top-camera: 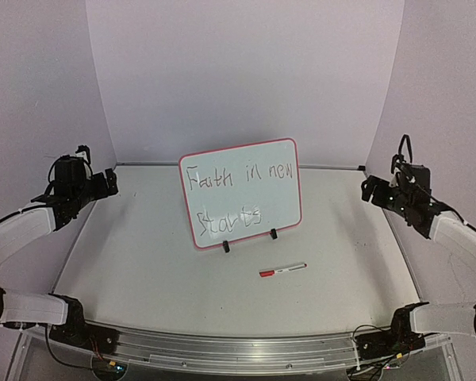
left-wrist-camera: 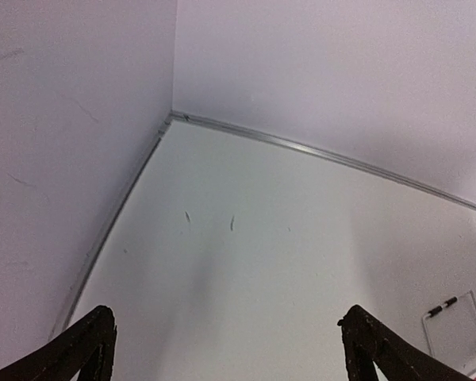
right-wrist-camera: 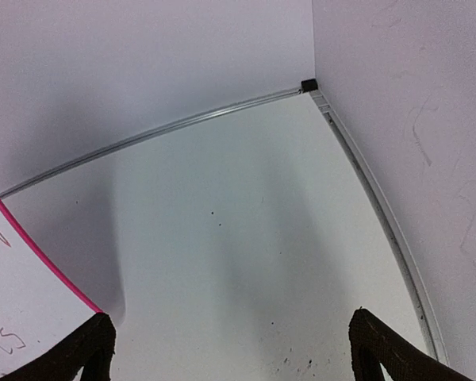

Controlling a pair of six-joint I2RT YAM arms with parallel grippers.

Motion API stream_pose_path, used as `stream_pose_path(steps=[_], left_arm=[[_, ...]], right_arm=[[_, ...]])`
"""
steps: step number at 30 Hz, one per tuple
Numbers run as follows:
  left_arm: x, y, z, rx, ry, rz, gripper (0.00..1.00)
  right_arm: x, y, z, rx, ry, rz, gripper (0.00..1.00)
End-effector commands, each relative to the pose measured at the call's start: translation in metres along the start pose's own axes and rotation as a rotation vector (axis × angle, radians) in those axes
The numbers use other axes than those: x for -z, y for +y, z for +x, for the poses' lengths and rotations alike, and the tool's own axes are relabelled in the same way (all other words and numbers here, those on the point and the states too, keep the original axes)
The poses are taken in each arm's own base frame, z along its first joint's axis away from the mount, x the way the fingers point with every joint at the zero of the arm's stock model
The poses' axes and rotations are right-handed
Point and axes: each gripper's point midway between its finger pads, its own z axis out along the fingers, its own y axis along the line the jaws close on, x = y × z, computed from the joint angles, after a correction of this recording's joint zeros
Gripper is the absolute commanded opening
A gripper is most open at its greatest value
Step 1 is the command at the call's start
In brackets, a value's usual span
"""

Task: Write a sentence on the whiteboard
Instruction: Reset both arms

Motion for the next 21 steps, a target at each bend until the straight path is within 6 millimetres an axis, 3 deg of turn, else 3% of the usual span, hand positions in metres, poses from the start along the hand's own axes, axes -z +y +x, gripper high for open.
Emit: stream_pose_path(steps=[1,2,8,14,17,21], left_arm=[[0.018,0.019,-0.049,-0.042,-0.253,-0.106,0.99],[0.019,0.018,-0.051,-0.059,-0.280,-0.105,0.99],[0.007,0.036,-0.005,-0.128,-0.282,-0.157,1.00],[-0.005,0.050,0.035,-0.153,-0.207,-0.200,1.00],[-0.002,0.052,0.034,-0.144,-0.220,-0.204,1.00],[0.002,0.057,0.036,-0.138,-0.228,-0.230,1.00]], right_arm=[[0.009,-0.019,-0.011,0.035,-0.228,0.058,0.98],[0.010,-0.021,-0.009,0.050,-0.264,0.055,0.98],[0.020,-0.030,0.001,0.168,-0.393,0.070,0.98],[0.008,-0.046,0.036,0.165,-0.377,0.112,0.98],[0.001,-0.052,0.053,0.166,-0.347,0.128,0.98],[0.006,-0.055,0.049,0.164,-0.373,0.141,0.98]])
